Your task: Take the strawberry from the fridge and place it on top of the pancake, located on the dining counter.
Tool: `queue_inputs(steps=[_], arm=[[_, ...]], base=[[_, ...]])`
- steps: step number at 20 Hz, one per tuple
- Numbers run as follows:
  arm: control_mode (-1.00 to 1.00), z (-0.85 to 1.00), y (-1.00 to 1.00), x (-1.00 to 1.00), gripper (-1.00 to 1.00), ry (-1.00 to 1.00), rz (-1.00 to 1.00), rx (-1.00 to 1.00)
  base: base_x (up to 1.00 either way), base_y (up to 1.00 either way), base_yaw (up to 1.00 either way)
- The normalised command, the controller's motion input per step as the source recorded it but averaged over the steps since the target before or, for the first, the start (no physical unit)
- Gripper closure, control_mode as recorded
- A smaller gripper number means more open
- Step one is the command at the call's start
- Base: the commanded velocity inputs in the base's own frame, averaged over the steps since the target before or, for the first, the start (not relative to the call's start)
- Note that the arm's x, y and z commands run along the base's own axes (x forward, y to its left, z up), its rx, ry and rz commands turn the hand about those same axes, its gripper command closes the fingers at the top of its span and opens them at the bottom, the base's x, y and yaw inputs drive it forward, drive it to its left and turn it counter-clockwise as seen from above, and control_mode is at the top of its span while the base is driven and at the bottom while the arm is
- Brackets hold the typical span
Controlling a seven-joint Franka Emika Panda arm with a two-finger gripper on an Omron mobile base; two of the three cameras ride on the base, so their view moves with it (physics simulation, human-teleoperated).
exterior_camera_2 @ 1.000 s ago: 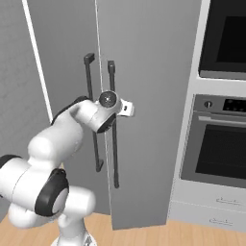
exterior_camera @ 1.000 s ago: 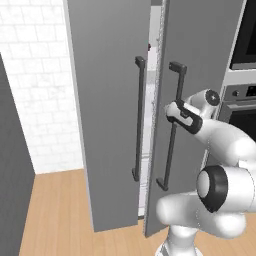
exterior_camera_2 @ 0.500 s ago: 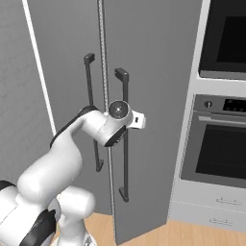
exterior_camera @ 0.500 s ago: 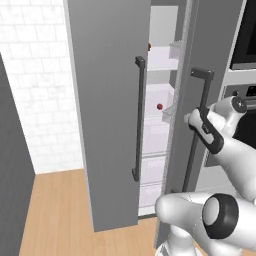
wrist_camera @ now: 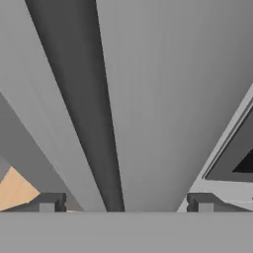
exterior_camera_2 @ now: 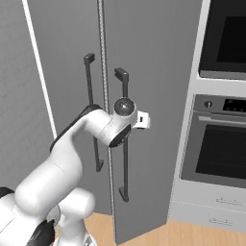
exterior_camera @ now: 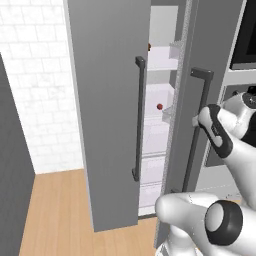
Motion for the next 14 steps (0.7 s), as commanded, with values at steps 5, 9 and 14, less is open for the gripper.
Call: queue_inputs(steps=[5, 9, 14], arm=[[-1.00, 0.18, 0.23, -0.97, -1.00, -0.11, 0.05, -0.08], [-1.00, 0.21, 0.73, -0.80, -1.00, -0.07, 0.02, -0.23], [-1.00, 0.20, 0.88, -0.52, -1.00, 0.00, 0.00, -0.28]], base=[[0.00, 0.00, 0.00], [0.00, 0.00, 0.00], [0.00, 0.00, 0.00]])
